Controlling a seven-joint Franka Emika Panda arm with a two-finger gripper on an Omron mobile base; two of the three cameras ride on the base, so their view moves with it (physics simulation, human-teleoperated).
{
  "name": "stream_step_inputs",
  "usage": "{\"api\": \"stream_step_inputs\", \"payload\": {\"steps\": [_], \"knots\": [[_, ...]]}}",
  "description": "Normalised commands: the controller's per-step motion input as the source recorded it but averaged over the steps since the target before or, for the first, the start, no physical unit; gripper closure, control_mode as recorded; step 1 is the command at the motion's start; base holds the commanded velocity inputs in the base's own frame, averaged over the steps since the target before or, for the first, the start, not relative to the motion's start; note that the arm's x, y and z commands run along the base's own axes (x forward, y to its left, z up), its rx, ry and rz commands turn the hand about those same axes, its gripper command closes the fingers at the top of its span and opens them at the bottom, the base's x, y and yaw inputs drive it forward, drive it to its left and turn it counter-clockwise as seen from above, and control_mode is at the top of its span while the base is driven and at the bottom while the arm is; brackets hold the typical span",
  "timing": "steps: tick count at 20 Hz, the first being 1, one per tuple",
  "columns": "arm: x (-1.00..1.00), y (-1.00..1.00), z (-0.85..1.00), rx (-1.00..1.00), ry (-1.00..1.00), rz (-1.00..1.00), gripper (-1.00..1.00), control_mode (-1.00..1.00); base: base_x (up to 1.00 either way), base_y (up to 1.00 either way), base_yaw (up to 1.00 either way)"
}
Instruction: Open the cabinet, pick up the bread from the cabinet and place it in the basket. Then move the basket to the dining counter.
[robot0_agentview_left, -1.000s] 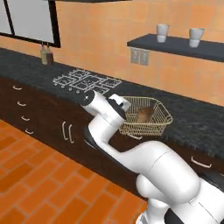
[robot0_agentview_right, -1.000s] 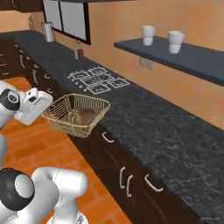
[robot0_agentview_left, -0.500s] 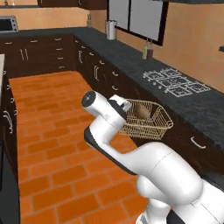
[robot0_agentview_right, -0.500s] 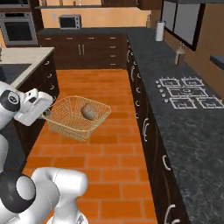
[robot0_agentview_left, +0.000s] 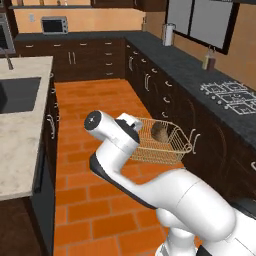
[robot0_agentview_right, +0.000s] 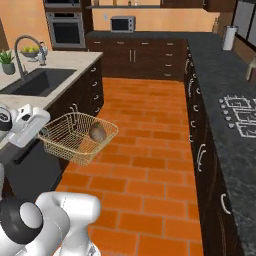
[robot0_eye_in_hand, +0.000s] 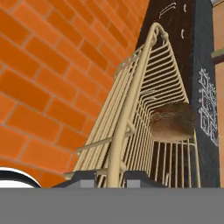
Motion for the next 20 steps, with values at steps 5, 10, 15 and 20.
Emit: {"api": "stream_step_inputs", "payload": {"steps": [5,10,15,20], "knots": [[0.0,0.0,0.0,0.0,0.0,0.0,1.0,1.0,-0.04,0.92,-0.07],[0.0,0.0,0.0,0.0,0.0,0.0,1.0,1.0,-0.09,0.92,-0.12],[0.0,0.0,0.0,0.0,0.0,0.0,1.0,1.0,-0.12,0.94,-0.15],[0.0,0.0,0.0,0.0,0.0,0.0,1.0,1.0,-0.04,0.96,-0.08]]}}
